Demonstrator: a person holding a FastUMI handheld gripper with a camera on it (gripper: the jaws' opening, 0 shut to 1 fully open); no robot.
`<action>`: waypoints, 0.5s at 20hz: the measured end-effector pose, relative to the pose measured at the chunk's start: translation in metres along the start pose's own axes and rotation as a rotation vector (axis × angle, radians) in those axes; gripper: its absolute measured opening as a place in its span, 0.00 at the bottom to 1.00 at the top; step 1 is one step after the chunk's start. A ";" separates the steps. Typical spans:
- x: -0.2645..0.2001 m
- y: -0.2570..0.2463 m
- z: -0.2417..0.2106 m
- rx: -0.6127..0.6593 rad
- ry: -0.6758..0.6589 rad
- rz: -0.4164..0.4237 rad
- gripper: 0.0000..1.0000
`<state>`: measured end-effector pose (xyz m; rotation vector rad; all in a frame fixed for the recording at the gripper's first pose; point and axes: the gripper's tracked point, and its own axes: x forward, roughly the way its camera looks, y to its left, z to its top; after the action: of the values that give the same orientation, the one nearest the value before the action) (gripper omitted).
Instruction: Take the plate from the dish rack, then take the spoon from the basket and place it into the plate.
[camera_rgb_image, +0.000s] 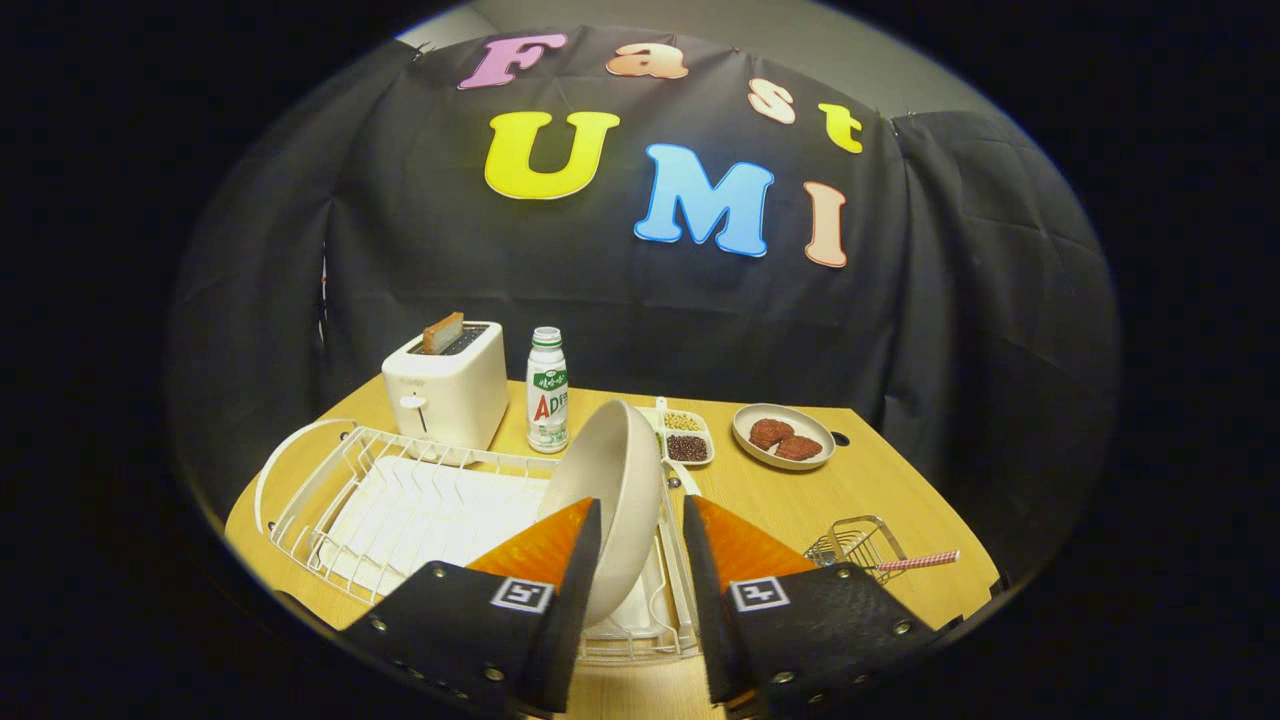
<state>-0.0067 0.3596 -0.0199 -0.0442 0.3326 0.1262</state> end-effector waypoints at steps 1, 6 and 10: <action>0.000 -0.001 0.000 -0.016 0.002 -0.017 0.42; 0.000 -0.007 -0.001 -0.073 0.070 -0.157 0.23; 0.002 -0.013 -0.001 -0.090 0.144 -0.279 0.10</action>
<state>-0.0036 0.3469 -0.0208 -0.1882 0.4606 -0.1395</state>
